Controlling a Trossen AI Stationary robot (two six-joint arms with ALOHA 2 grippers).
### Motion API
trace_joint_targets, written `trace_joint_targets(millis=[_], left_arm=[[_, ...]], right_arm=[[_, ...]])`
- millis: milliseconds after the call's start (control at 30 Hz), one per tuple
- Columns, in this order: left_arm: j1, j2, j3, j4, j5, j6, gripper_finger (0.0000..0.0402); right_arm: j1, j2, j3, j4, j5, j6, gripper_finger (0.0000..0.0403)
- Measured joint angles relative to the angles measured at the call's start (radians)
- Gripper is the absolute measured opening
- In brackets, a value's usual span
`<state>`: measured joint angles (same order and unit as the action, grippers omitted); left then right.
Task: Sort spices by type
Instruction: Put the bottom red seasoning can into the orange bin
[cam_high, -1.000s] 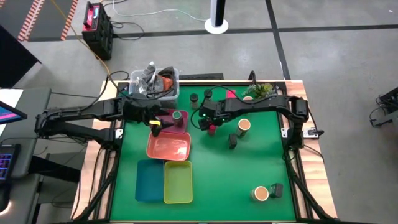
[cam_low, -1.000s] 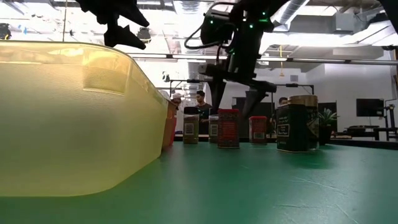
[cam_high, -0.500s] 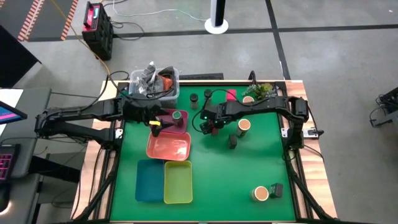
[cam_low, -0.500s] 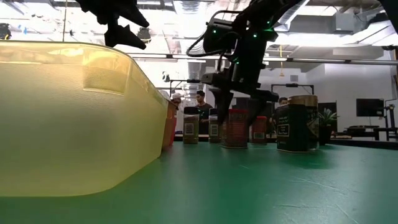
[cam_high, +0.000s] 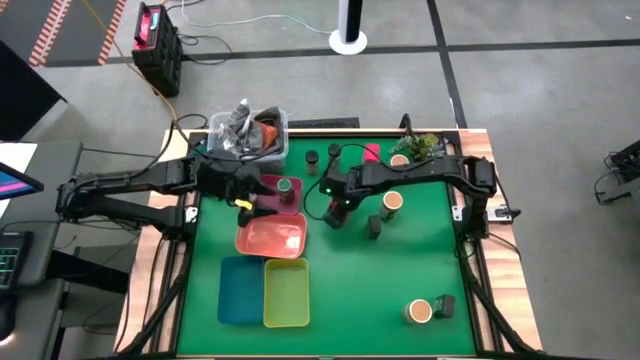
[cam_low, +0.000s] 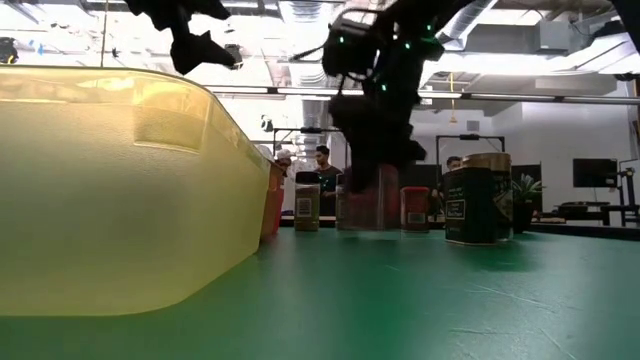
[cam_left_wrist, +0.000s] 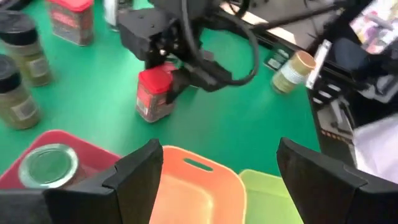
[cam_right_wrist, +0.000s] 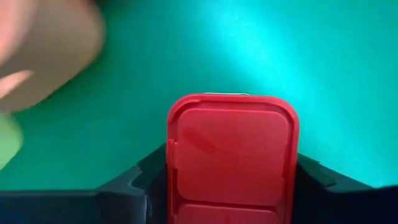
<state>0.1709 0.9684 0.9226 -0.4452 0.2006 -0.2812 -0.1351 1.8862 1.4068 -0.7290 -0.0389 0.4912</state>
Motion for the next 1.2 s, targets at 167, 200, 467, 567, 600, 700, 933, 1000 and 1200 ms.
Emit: trace_joint_targets(millis=[167, 200, 467, 567, 600, 700, 933, 1000, 1200], left_arm=[[0.000, 0.000, 0.000, 0.000, 0.007, 0.034, 0.0299], [0.000, 0.000, 0.000, 0.000, 0.007, 0.037, 0.0299], [0.000, 0.002, 0.000, 0.021, 0.001, 0.058, 0.0299], [0.000, 0.024, 0.000, 0.031, -0.032, 0.072, 0.0299], [0.000, 0.034, 0.000, 0.034, -0.046, 0.084, 0.0299], [0.000, 0.064, 0.000, 0.082, -0.064, 0.122, 0.0299], [0.000, 0.147, 0.000, 0.212, -0.055, 0.165, 0.0299], [0.000, 0.168, 0.000, 0.232, -0.034, 0.164, 0.0299], [-0.001, 0.195, 0.000, 0.280, 0.039, 0.137, 0.0299]], right_arm=[[0.018, 0.000, 0.099, -0.050, -0.016, -0.163, 0.0246], [0.018, 0.000, 0.123, -0.069, -0.016, -0.184, 0.0245], [0.018, 0.000, 0.340, -0.191, -0.016, -0.330, 0.0242], [0.019, 0.000, 0.400, -0.190, -0.016, -0.339, 0.0243], [0.021, 0.000, 0.416, -0.188, -0.016, -0.342, 0.0243], [0.034, 0.000, 0.440, -0.165, -0.015, -0.344, 0.0244], [0.097, 0.000, 0.442, -0.151, -0.015, -0.367, 0.0244], [0.113, 0.000, 0.442, -0.141, -0.015, -0.376, 0.0244], [0.120, 0.000, 0.442, -0.072, -0.007, -0.392, 0.0245]])
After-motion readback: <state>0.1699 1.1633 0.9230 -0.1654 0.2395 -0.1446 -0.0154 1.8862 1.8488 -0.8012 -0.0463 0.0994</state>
